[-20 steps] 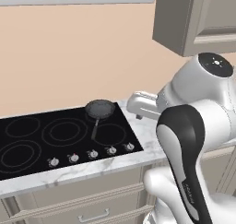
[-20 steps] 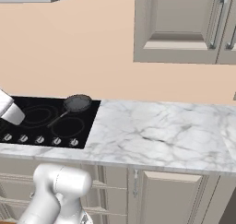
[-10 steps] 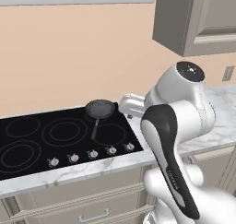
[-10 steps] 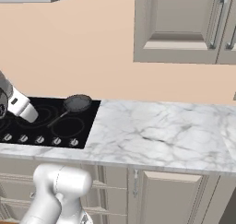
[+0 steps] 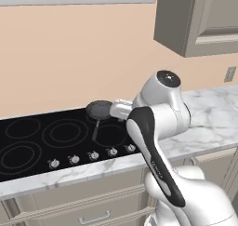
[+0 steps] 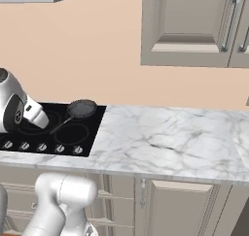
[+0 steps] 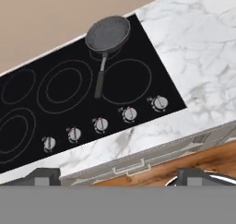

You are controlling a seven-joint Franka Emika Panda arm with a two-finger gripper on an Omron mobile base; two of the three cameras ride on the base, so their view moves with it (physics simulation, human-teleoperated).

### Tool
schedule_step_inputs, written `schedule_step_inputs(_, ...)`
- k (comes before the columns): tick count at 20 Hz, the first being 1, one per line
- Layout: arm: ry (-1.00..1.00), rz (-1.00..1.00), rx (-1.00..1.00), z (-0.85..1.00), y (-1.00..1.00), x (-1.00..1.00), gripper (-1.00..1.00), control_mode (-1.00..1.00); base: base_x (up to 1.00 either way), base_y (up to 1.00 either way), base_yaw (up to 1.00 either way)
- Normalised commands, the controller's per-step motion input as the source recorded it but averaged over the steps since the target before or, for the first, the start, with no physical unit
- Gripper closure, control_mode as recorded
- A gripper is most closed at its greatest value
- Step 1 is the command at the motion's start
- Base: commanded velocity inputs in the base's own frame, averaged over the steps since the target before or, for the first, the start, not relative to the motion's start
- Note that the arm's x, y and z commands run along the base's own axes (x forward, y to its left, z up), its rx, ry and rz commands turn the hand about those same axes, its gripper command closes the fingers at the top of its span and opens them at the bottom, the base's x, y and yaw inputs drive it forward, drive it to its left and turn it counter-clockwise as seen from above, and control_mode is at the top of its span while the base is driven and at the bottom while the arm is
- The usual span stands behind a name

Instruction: Move the pot and pan from the stove into the sink.

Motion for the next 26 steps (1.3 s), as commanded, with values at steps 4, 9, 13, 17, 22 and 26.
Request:
schedule_step_inputs(4, 0.02, 0.02, -0.01, -0.38, 0.19, 0.46, -1.00, -1.00, 0.00, 0.00, 0.00)
schedule_step_inputs(9, 0.01, 0.01, -0.03, -0.38, 0.20, 0.44, -1.00, -1.00, 0.00, 0.00, 0.00)
schedule_step_inputs(13, 0.01, 0.01, -0.04, -0.39, 0.19, 0.43, -1.00, -1.00, 0.00, 0.00, 0.00)
schedule_step_inputs(17, 0.03, 0.00, -0.03, -0.38, 0.16, 0.42, -1.00, -1.00, 0.00, 0.00, 0.00)
schedule_step_inputs(22, 0.02, 0.01, -0.02, -0.38, 0.16, 0.45, -1.00, -1.00, 0.00, 0.00, 0.00)
schedule_step_inputs(26, 0.03, 0.01, -0.02, -0.38, 0.15, 0.45, -1.00, -1.00, 0.00, 0.00, 0.00)
